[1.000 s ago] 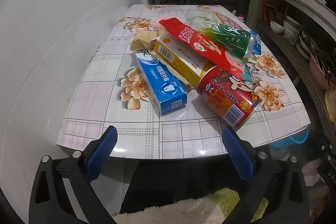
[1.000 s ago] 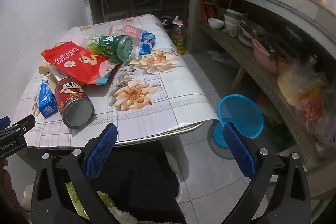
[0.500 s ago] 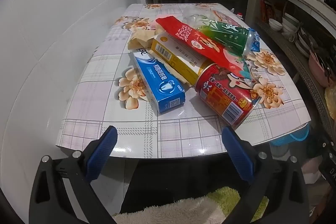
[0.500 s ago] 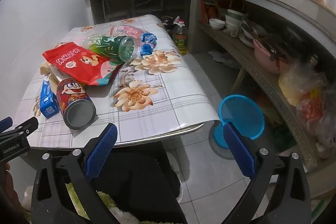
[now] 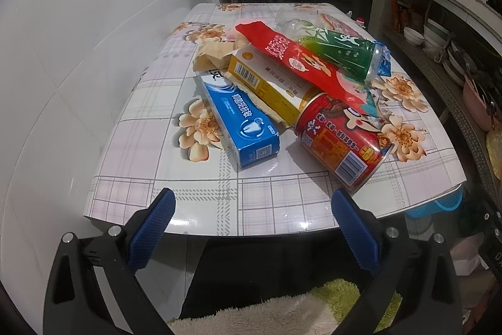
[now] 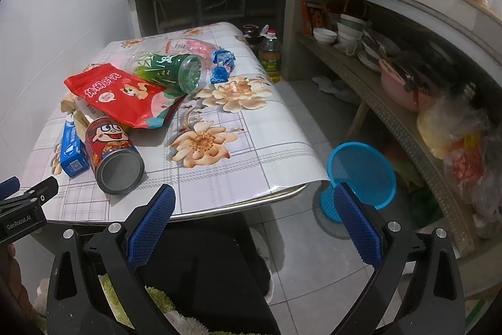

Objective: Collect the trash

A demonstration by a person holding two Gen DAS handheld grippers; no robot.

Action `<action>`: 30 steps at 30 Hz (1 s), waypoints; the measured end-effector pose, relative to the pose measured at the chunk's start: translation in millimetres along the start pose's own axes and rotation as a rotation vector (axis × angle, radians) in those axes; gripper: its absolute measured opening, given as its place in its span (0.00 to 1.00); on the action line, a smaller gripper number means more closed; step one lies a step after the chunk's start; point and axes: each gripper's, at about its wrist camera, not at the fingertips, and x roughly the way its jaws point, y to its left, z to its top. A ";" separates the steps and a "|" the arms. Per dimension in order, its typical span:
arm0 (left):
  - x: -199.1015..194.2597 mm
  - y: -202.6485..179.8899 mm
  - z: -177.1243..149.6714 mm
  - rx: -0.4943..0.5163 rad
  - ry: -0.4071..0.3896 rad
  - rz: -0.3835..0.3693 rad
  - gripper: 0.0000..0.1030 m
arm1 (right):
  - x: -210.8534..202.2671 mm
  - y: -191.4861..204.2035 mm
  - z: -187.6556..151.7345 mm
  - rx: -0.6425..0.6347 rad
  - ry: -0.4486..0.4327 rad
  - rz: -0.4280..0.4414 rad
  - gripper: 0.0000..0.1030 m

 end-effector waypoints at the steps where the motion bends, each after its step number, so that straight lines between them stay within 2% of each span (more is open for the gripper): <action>1: 0.4 0.6 -0.3 0.000 0.001 0.000 0.95 | -0.6 -0.1 -0.1 0.001 -0.001 0.002 0.93; 18: 5.8 0.2 -9.4 -0.003 0.007 0.010 0.95 | 0.3 3.0 0.7 0.001 -0.006 0.001 0.93; 30: 4.6 1.2 -3.3 -0.007 0.015 0.011 0.95 | 0.5 3.1 0.9 0.004 -0.005 0.006 0.93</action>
